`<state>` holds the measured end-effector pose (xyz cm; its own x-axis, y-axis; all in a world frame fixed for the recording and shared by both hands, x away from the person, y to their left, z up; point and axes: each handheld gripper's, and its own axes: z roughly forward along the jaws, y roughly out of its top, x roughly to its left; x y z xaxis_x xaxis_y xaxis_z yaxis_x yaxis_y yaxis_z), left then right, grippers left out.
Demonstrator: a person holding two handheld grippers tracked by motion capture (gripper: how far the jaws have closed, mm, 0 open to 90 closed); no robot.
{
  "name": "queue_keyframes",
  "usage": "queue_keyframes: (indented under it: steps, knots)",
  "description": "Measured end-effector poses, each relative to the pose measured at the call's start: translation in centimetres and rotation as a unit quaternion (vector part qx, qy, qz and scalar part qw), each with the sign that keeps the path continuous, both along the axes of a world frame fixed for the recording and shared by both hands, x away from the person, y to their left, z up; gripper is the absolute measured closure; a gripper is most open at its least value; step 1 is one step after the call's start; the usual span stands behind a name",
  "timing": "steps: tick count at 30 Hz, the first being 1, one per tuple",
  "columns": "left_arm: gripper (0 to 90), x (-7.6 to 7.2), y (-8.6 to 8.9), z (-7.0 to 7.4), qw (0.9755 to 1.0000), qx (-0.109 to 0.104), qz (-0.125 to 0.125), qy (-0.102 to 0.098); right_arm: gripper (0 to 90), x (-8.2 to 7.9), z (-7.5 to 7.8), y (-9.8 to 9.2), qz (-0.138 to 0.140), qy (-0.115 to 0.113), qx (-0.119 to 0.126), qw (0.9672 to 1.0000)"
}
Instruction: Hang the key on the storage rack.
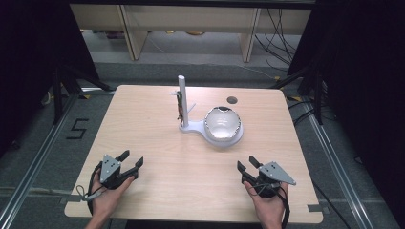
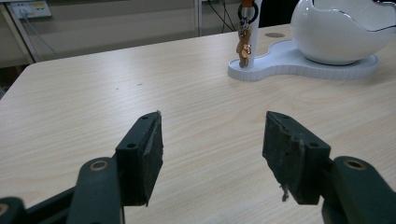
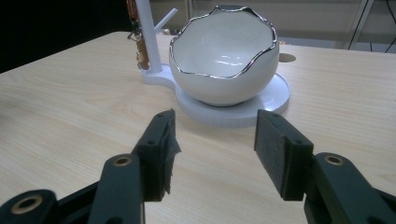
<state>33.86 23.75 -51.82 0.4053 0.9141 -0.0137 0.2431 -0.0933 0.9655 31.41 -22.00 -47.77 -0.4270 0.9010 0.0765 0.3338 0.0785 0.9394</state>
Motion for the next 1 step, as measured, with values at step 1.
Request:
queue_keyframes:
  steps: [1]
  knots:
    - [37.4, -0.03, 0.05, -0.07, 1.0, -0.001, 0.003, -0.001, 49.1, 0.02, -0.06, -0.01, -0.003, 0.001, 0.002, 1.0]
